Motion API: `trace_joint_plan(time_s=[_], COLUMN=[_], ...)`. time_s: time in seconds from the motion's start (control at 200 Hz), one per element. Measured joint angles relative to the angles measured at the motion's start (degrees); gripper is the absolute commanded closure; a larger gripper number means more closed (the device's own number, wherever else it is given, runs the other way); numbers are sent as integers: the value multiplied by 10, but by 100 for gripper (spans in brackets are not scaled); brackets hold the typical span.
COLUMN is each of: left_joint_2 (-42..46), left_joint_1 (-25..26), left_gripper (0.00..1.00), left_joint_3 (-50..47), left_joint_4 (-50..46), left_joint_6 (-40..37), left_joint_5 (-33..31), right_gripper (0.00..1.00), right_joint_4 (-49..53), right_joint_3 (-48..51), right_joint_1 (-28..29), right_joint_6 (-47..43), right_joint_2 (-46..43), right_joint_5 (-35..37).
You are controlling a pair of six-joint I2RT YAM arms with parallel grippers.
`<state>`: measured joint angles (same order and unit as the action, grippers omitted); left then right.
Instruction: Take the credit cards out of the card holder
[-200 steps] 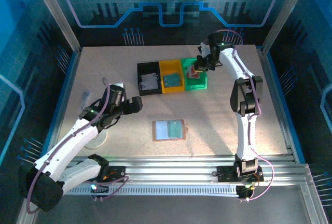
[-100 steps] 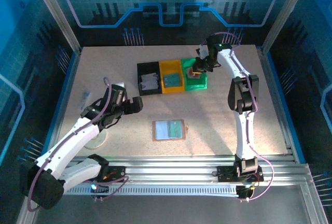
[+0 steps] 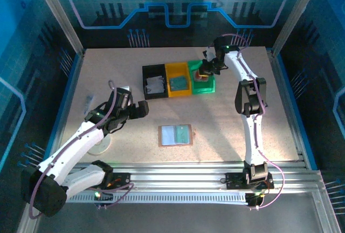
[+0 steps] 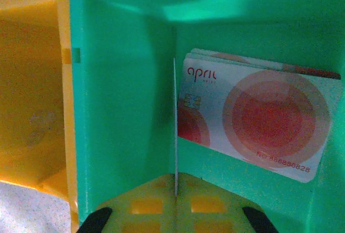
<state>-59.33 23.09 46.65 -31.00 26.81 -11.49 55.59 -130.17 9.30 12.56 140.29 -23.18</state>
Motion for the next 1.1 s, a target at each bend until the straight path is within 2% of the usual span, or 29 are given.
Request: trace_joint_plan(time_s=[0.065, 0.225, 0.355, 0.63, 0.93, 1.025, 1.101], left_joint_2=[0, 0, -3, -4, -4, -4, -4], left_joint_1=[0, 0, 0, -1, -1, -1, -1], left_gripper=[1, 1, 1, 1, 1, 1, 1], left_joint_3=[0, 0, 0, 0, 0, 0, 1], left_joint_4=[0, 0, 0, 0, 0, 0, 0], left_joint_6=[0, 0, 0, 0, -1, -2, 1], left_joint_5=[0, 0, 2, 7, 18, 38, 59], right_gripper=[84, 80, 73, 53, 54, 55, 55], right_joint_4=[3, 6, 12, 29, 60, 57, 34], right_joint_3=[-8, -16, -20, -63, -136, -85, 10], right_joint_1=[0, 0, 0, -1, -1, 3, 15], right_joint_6=[-1, 0, 1, 9, 16, 18, 24], right_joint_2=[2, 3, 3, 3, -8, -53, -131], right_joint_5=[3, 7, 17, 22, 51, 56, 57])
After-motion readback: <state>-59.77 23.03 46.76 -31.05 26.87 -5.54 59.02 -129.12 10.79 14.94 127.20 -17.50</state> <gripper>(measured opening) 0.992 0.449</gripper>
